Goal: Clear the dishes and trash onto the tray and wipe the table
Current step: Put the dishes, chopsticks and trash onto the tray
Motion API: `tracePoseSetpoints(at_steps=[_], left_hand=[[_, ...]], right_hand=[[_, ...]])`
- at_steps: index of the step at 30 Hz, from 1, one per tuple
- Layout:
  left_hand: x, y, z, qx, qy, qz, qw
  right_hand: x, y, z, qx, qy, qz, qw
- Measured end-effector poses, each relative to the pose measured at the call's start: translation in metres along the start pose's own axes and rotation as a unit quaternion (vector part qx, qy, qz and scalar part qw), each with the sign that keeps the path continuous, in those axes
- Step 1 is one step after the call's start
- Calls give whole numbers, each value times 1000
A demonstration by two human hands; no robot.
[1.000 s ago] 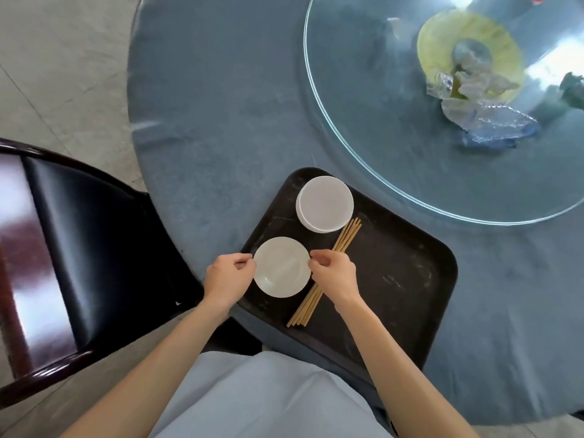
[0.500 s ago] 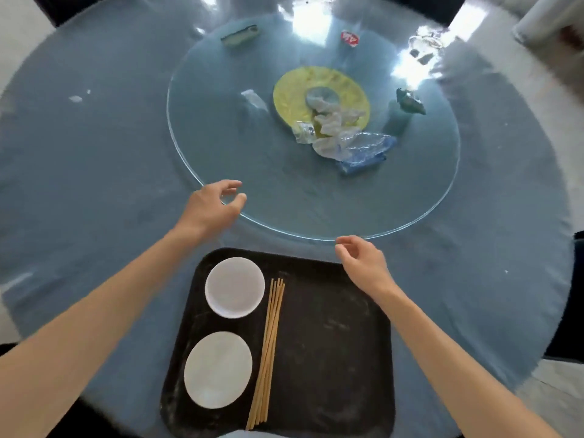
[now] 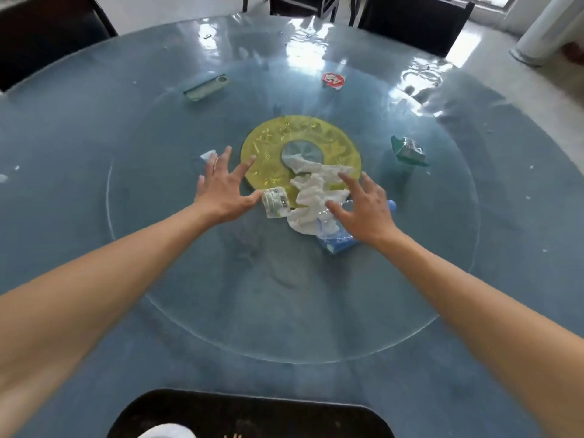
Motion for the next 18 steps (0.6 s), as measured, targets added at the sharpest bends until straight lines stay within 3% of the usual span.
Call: tracePoseSetpoints(at_steps=[5,12,18], left_hand=[[-10,-36,-74,-39,27,-78,996],[17,-67,-120,12,-71,-142,987],[38,-61,-111,47,79,-77,993]], right_hand=[[1,-9,-87,-52,-82,68,993],[40,13,-149,-64,-172,211,960],[39,-4,-135,-66,-83,213,971]])
Point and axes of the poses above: each hand's wrist, its own z-axis away from the middle knuckle, its own x-axis out of the palm, y = z × x, the point moved 1 cm from there along -z, towards the middle knuckle, and after that the axes turned 13 degrees about -y, right-handed, at the moved point
